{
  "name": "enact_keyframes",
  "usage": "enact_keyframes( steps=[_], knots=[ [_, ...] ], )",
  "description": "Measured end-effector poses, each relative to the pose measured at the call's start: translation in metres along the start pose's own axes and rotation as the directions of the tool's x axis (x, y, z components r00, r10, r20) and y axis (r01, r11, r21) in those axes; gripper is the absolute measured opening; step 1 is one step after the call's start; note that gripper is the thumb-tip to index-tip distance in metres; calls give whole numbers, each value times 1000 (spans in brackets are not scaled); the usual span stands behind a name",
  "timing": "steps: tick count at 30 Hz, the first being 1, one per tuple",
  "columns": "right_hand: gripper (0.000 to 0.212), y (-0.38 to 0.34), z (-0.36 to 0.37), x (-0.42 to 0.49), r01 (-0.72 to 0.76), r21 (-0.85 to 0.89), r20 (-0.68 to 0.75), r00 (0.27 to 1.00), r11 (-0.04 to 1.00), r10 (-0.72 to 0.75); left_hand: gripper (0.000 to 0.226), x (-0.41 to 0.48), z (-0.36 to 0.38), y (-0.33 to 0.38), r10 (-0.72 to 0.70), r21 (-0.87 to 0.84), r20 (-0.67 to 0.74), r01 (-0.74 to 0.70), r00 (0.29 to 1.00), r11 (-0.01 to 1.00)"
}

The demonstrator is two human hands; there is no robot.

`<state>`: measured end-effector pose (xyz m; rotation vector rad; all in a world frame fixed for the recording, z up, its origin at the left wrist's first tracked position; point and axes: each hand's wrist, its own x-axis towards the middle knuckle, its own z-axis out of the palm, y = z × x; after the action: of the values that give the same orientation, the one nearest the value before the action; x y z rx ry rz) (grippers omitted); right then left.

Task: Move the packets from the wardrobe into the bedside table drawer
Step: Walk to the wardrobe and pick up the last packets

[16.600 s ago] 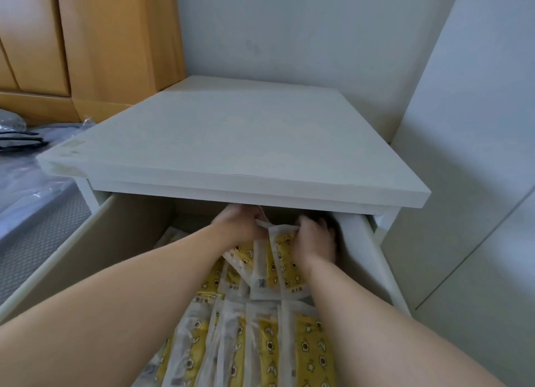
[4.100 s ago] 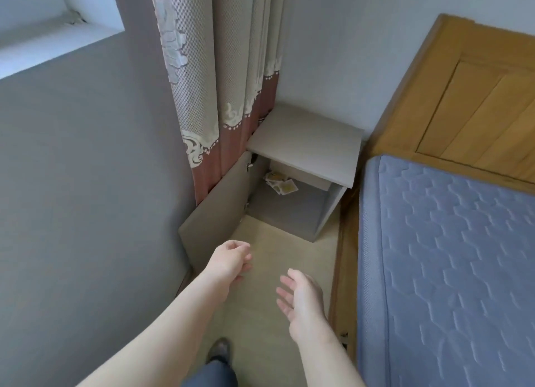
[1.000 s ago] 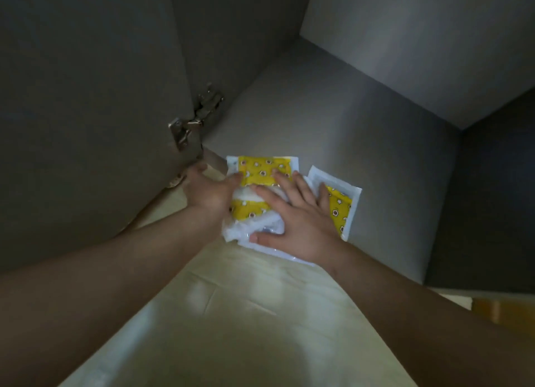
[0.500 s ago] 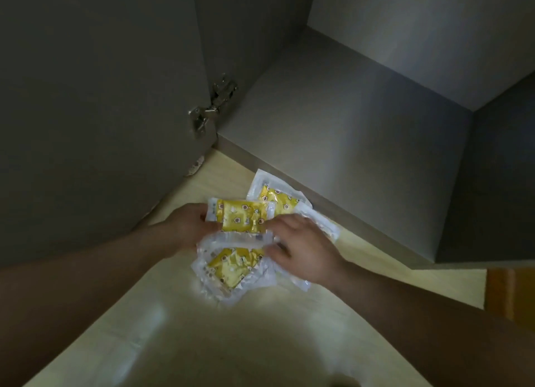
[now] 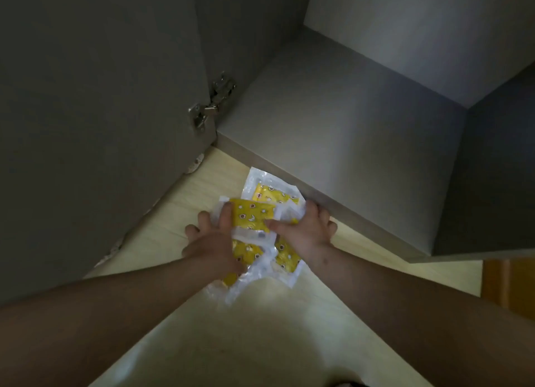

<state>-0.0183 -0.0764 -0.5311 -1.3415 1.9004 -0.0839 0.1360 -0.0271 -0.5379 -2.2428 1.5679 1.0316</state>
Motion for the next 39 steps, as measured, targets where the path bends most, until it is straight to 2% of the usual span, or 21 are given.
enact_keyframes(
  steps=[5, 8, 11, 12, 13, 15, 17, 20, 22, 27, 30, 32, 36, 39],
  knots=[
    [96, -8, -2, 11, 154, -110, 133, 981, 982, -139, 118, 12, -13, -16, 85, -266, -20, -87, 996, 960],
    [90, -13, 2, 12, 111, -31, 269, 958, 993, -98, 106, 17, -25, -29, 134, -421, 27, -110, 991, 901],
    [98, -9, 12, 10, 33, 86, 357, 932, 996, -62, 89, 21, -31, -35, 134, -666, 114, -24, 984, 746],
    [90, -6, 13, 10, -3, 154, 371, 927, 988, -55, 83, 21, -34, -36, 136, -704, 126, -8, 983, 710],
    [73, -7, 10, 7, -35, 235, 387, 920, 971, -60, 75, 21, -35, -35, 141, -724, 137, 2, 981, 690],
    [34, -6, 3, 4, -124, 359, 458, 887, 925, -59, 48, 20, -39, -31, 153, -748, 148, 9, 977, 663],
    [30, -5, -1, 2, -181, 418, 517, 853, 890, -69, 28, 16, -37, -21, 181, -752, 158, -1, 971, 659],
    [22, -9, -2, -1, -203, 430, 552, 830, 880, -79, 32, 9, -18, -7, 214, -672, 145, -63, 966, 738],
    [11, -10, -4, -2, -204, 404, 551, 833, 892, -59, 35, 7, -10, -2, 228, -668, 113, -96, 967, 738],
    [23, -11, -2, -3, -317, 396, 465, 879, 862, 110, 35, 1, -26, 2, 367, -722, 101, -186, 925, 666],
    [20, -14, -3, -4, -322, 429, 460, 882, 844, 103, 36, 1, -39, -4, 415, -749, 139, -178, 899, 638],
    [18, -16, -4, -4, -292, 449, 433, 898, 844, 80, 38, 1, -43, -6, 389, -752, 139, -159, 911, 639],
    [17, -17, -5, -7, -234, 521, 366, 930, 821, 33, 51, 4, -50, -4, 204, -784, 178, 13, 963, 621],
    [20, -19, -8, -11, -203, 603, 344, 939, 772, -22, 27, 5, -58, -7, 220, -743, 386, 160, 896, 651]
  ],
)
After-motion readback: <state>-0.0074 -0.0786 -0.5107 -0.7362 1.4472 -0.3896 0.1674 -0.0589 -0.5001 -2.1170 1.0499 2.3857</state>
